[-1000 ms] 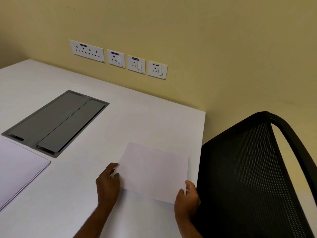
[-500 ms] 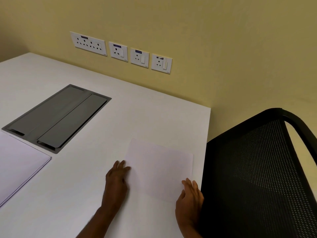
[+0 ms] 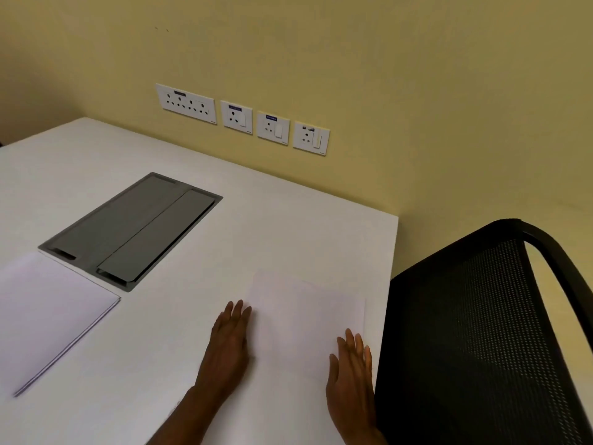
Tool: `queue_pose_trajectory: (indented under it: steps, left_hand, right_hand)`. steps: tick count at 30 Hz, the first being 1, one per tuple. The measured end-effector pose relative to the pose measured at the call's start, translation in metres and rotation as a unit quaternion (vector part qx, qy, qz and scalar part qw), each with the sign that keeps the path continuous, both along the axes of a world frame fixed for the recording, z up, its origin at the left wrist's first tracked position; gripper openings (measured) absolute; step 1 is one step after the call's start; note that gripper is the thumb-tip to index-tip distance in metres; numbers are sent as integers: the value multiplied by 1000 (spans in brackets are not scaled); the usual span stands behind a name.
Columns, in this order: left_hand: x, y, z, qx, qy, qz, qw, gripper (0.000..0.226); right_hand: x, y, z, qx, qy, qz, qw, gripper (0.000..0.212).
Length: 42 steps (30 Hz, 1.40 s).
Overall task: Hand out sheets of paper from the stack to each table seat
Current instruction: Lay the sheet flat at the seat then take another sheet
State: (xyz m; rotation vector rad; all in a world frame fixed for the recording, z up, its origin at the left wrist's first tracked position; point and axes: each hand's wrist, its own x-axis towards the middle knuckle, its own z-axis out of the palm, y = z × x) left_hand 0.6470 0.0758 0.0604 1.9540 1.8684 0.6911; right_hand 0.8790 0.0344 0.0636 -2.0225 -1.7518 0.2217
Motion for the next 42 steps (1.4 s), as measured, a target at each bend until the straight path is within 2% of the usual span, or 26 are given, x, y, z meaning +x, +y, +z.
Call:
queue_pose_trajectory:
  steps: [4,11,21,27,34,42]
  left_hand:
    - [1,-13,30,47,2,-1,999,50]
    - [2,-57,107,104,4,16,994,54]
    - [21,-195,217,168,42,77,982,55]
    - [20,-279,277,207,65,123,968,56]
    - [-23,-379,333,249,106,167,948,56]
    - [-104,-514,356,249,158,228,928,56]
  right_hand:
    - [-13,-7,43,37,15,43,998,70]
    - [-31,-32,123,88,29,114,989,50]
    - [-42,-139,218,110,15,212,971,63]
    - [-54,-202,267,151,29,255,955,61]
    - [-108,-275,317,200,70,308,928,61]
    - [-190,-390,347,224,98,362,899,58]
